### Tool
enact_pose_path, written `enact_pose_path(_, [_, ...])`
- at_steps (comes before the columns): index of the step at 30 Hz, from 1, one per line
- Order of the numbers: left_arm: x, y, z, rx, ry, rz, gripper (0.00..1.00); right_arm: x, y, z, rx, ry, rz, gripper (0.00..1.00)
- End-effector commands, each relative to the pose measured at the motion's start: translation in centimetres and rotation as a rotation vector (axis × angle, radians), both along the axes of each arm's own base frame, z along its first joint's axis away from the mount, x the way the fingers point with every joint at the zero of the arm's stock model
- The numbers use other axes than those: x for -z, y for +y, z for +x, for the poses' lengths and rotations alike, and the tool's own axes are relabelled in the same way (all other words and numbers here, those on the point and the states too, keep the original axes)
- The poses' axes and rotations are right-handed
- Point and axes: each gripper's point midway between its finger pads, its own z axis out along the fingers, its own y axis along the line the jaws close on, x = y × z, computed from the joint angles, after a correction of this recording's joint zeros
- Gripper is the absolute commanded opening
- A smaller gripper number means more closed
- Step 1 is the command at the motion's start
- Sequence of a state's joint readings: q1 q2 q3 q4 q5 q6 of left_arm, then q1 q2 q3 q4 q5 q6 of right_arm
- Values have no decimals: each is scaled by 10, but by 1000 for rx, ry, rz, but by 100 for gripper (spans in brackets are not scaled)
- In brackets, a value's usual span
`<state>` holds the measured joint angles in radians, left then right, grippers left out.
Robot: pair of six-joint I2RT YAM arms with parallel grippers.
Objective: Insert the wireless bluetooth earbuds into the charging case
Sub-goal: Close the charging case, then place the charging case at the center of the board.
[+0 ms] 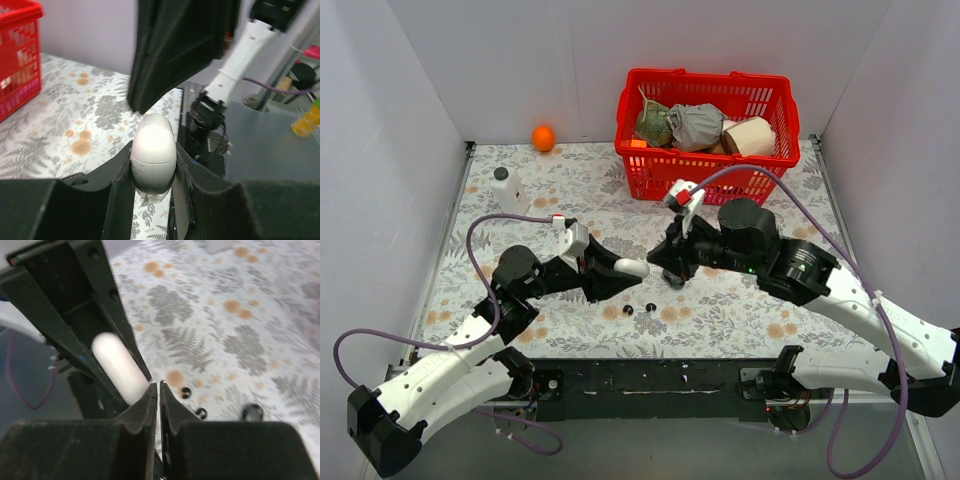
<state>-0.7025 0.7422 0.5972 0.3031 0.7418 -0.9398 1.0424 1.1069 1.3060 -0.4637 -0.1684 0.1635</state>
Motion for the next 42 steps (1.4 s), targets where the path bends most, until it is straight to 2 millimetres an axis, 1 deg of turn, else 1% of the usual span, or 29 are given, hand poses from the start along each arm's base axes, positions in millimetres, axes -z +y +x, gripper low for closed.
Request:
enact_pose_path(1, [40,9,63,-344,247,82,0,-18,-59,54,447,-63,93,18])
enact_pose_path(2, [52,15,81,-442,301,106,0,-7,-66,61,486,-58,71,20])
enact_pose_path(3, [78,18,99,-498,381,170,0,0,-70,64,509,-49,59,22])
enact_pose_path(4, [91,22,109,-536,447,211,0,8,-72,66,528,-37,40,26])
enact_pose_path(5, [104,23,120,-568,533,229,0,19,-73,67,531,-26,7,27])
enact_pose_path(6, [113,30,134,-596,580,238,0,35,-72,67,527,-11,-31,27])
enact_pose_path(7, [143,31,142,-603,669,305,0,46,-67,65,507,7,-57,29])
enact_pose_path(8, [146,33,151,-617,726,290,0,55,-66,64,504,27,-66,29])
enact_pose_path(9, [154,44,163,-636,781,282,0,70,-64,62,496,44,-86,29])
enact_pose_path(10, [165,45,177,-638,809,269,0,79,-61,58,471,63,-90,29])
enact_pose_path(12, [173,59,200,-677,861,239,0,85,-57,56,458,80,-70,30])
enact_pose_path(13, [175,61,209,-683,861,228,0,98,-57,53,445,95,-89,30])
enact_pose_path(14, [197,62,216,-688,908,262,0,100,-56,52,442,100,-87,30])
enact_pose_path(15, [192,64,231,-693,886,260,0,103,-56,51,442,108,-88,30])
enact_pose_path(16, [198,64,237,-698,896,271,0,108,-57,51,441,112,-93,30])
enact_pose_path(17, [216,65,245,-703,929,300,0,110,-57,50,438,114,-96,30])
enact_pose_path(18, [213,63,255,-701,910,304,0,110,-57,50,438,112,-91,30])
enact_pose_path(19, [220,64,260,-706,918,319,0,113,-57,49,435,116,-98,30])
enact_pose_path(20, [236,65,265,-710,946,348,0,113,-57,50,436,115,-95,30])
enact_pose_path(21, [232,63,277,-711,932,350,0,113,-57,50,434,115,-96,31])
enact_pose_path(23, [245,68,284,-729,952,385,0,118,-57,49,429,117,-105,31])
enact_pose_path(26, [263,75,300,-758,980,413,0,123,-57,48,426,118,-117,31])
enact_pose_path(27, [274,77,305,-768,996,424,0,124,-58,48,426,117,-119,31])
enact_pose_path(30, [287,84,309,-804,1022,471,0,125,-60,48,429,111,-124,31])
enact_pose_path(33, [295,85,312,-808,1032,504,13,124,-62,50,435,100,-129,31])
enact_pose_path(34, [298,85,310,-806,1045,517,24,124,-62,51,440,96,-133,31])
enact_pose_path(38, [298,92,305,-838,1044,537,48,125,-65,54,451,85,-153,32])
enact_pose_path(40, [297,97,303,-861,1043,555,53,127,-66,55,458,82,-165,32])
enact_pose_path(42, [287,101,301,-881,1031,553,58,129,-68,56,466,81,-172,32])
